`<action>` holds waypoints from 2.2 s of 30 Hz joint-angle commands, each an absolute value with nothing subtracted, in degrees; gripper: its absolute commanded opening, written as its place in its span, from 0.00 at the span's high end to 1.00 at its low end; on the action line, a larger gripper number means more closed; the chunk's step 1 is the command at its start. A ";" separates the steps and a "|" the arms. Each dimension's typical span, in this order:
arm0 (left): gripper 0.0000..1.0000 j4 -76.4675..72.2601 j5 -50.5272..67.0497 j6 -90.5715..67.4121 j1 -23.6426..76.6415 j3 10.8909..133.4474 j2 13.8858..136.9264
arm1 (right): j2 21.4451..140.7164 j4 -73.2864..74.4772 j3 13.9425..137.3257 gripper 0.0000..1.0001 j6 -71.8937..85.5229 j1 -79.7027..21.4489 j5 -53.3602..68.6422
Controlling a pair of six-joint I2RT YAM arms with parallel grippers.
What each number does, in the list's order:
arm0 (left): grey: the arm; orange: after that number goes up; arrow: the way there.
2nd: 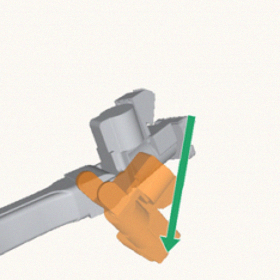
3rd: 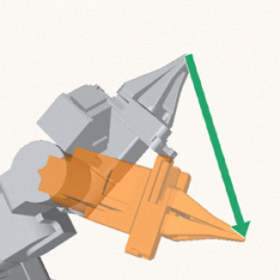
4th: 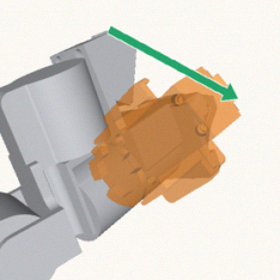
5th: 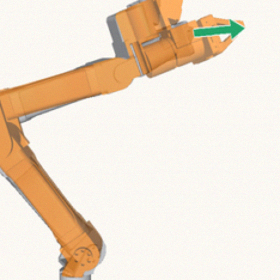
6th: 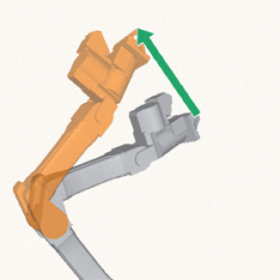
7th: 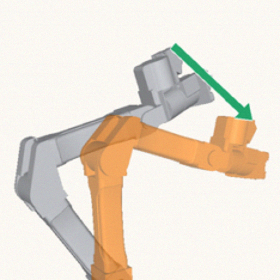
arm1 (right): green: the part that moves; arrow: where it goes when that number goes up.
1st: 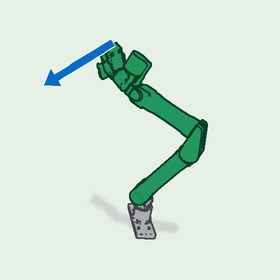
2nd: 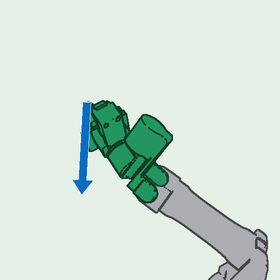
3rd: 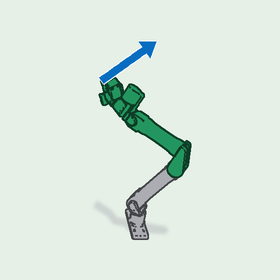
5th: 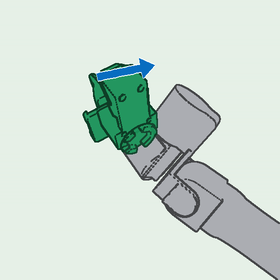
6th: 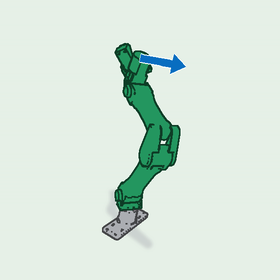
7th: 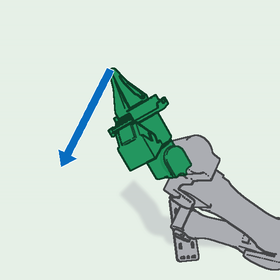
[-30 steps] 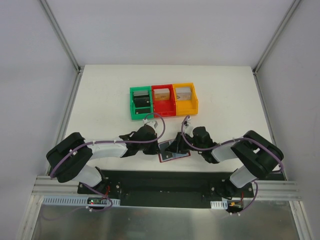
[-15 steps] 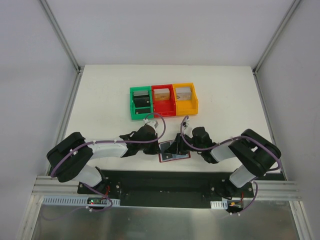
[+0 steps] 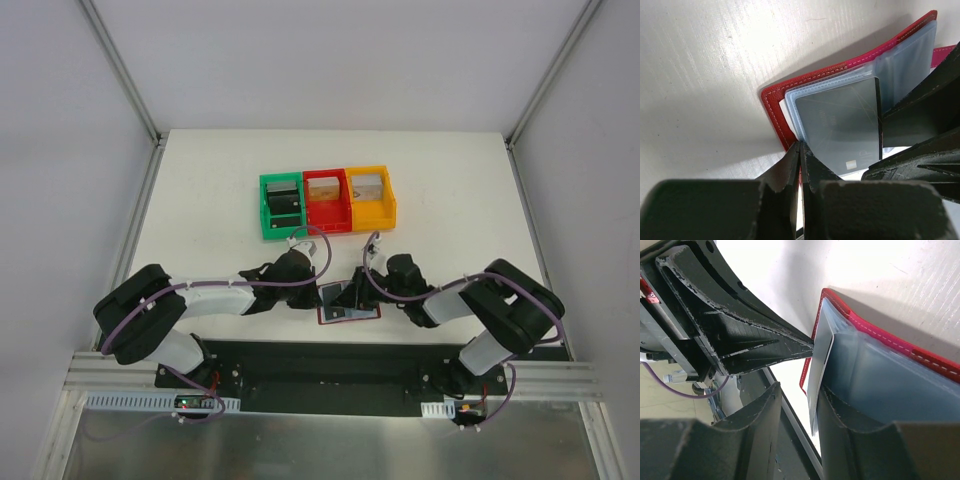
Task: Take the credit cards out of the card holder
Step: Remove the credit card from the card holder.
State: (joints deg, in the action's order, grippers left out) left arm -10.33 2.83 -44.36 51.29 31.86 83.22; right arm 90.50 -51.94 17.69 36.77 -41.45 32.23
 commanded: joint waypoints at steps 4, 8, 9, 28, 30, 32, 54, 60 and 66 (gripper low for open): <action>1.00 -9.23 0.26 -44.21 51.15 29.88 84.64 | 87.72 -55.99 17.05 0.65 37.26 -41.13 34.63; 1.00 -9.14 0.26 -44.38 51.07 29.80 84.64 | 87.19 -55.90 16.96 0.66 37.35 -40.96 34.72; 1.00 -9.14 0.35 -44.47 51.06 29.88 84.73 | 87.01 -55.99 16.96 0.67 37.35 -40.87 34.80; 1.00 -8.88 -1.49 -45.00 51.15 29.44 84.37 | 85.60 -55.90 14.85 0.67 37.09 -39.03 35.16; 1.00 -8.88 -1.67 -45.17 51.07 29.36 84.37 | 85.43 -55.90 14.59 0.67 37.00 -38.85 35.33; 1.00 -8.79 -1.67 -45.18 51.15 29.27 84.46 | 85.25 -55.99 14.41 0.68 37.00 -38.58 35.24; 1.00 -7.65 -2.37 -45.79 51.06 29.27 85.08 | 83.85 -55.90 13.45 0.75 36.74 -36.74 36.12; 1.00 -7.56 -2.55 -45.88 51.15 29.18 84.99 | 83.59 -55.90 13.54 0.76 36.83 -36.48 36.30; 1.00 -7.21 -2.72 -45.88 51.06 29.00 84.99 | 82.88 -55.81 13.18 0.76 37.09 -35.69 36.65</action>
